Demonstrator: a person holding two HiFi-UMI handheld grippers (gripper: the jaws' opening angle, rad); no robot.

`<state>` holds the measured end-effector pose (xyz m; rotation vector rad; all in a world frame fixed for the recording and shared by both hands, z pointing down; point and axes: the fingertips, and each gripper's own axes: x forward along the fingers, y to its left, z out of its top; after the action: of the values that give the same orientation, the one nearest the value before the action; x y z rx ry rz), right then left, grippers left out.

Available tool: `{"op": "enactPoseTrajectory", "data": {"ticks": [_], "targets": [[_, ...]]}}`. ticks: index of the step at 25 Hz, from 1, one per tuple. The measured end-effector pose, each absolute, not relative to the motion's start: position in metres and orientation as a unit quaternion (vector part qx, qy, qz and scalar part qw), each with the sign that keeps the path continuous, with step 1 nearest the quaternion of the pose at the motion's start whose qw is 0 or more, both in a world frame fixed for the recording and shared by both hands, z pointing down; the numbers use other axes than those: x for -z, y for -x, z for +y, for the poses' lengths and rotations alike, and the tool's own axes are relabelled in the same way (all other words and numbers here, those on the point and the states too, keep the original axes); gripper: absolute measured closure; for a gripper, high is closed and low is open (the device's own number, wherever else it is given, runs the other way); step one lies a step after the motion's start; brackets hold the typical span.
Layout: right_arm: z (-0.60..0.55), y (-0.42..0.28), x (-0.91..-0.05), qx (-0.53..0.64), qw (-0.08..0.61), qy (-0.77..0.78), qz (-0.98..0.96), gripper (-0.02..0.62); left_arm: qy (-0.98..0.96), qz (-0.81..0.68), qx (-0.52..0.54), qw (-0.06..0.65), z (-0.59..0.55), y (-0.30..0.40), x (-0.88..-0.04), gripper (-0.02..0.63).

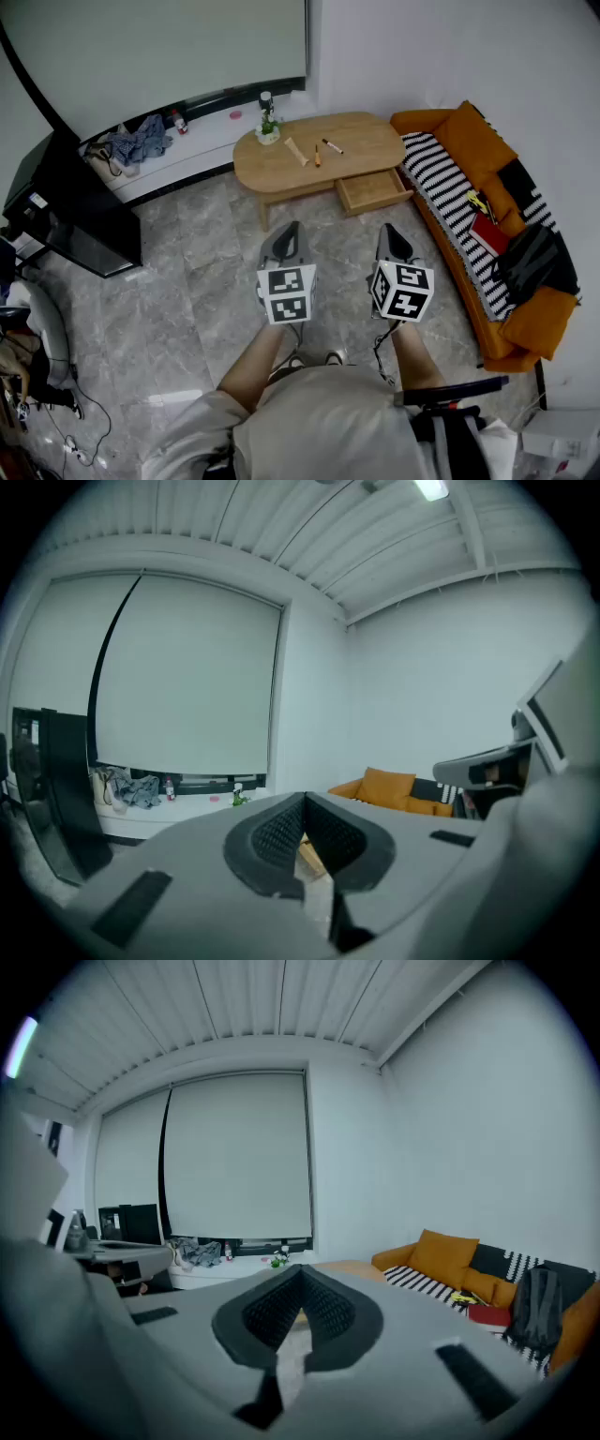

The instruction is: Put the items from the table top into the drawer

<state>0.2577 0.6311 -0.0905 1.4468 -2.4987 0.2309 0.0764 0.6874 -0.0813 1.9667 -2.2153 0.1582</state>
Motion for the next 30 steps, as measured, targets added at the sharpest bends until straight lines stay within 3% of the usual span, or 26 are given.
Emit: {"op": "enactPoseTrajectory", "data": {"ticks": [30], "targets": [[0.569,-0.233,0.034,-0.142,0.144,-0.525,-0.827,0.603,-0.673,-0.722,-0.076,0.141,0.631,-0.039,0.02,0.597]]}}
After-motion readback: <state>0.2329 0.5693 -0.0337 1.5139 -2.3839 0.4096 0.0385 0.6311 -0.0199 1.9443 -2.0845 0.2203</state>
